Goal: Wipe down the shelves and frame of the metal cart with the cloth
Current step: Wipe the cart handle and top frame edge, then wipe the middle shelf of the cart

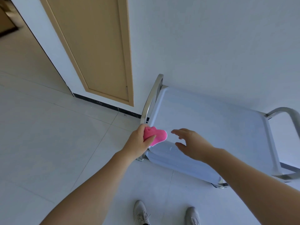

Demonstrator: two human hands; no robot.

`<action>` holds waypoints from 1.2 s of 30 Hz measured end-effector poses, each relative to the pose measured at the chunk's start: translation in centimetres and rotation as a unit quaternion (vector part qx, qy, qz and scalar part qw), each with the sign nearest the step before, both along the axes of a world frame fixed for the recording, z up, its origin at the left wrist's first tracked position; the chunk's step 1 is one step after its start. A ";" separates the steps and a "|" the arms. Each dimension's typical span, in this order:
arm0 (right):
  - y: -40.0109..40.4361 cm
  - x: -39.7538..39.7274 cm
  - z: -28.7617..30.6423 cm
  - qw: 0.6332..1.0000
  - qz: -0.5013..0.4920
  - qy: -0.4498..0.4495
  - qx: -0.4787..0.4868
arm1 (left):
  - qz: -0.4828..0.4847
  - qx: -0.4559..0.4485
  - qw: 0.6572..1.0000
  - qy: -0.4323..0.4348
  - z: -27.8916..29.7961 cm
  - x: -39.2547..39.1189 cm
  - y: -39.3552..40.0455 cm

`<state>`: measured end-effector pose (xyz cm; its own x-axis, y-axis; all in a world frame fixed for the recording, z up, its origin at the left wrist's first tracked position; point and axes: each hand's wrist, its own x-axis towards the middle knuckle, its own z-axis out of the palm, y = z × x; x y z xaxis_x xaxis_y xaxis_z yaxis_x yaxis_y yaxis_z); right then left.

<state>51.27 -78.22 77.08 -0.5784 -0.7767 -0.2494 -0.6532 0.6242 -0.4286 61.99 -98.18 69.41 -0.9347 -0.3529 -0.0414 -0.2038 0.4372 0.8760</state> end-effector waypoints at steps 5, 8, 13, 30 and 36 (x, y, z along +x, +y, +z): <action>3.1 0.3 1.4 0.998 0.031 -0.022 -0.039 | -0.054 0.017 0.998 0.030 3.4 -0.1 6.5; 7.0 -0.5 2.1 0.997 -0.005 -0.030 -0.076 | -0.059 0.032 0.997 0.038 4.8 -0.7 11.5; 16.6 -2.8 2.1 0.996 -0.030 -0.007 -0.085 | -0.063 0.073 0.995 0.005 5.8 -2.4 20.3; 31.4 -4.6 -5.2 0.982 -0.176 -0.064 -0.007 | -0.198 0.097 0.959 -0.179 -2.1 -7.3 29.8; 31.7 -4.3 -15.4 0.974 -0.209 -0.086 -0.024 | -0.224 0.102 0.947 -0.208 -11.5 -8.2 28.5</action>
<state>46.99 -46.51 61.66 -0.8000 -0.4949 -0.3394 -0.2622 0.7970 -0.5440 53.79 -69.68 57.93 -0.8769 0.1308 -0.4625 -0.3826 0.3925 0.8364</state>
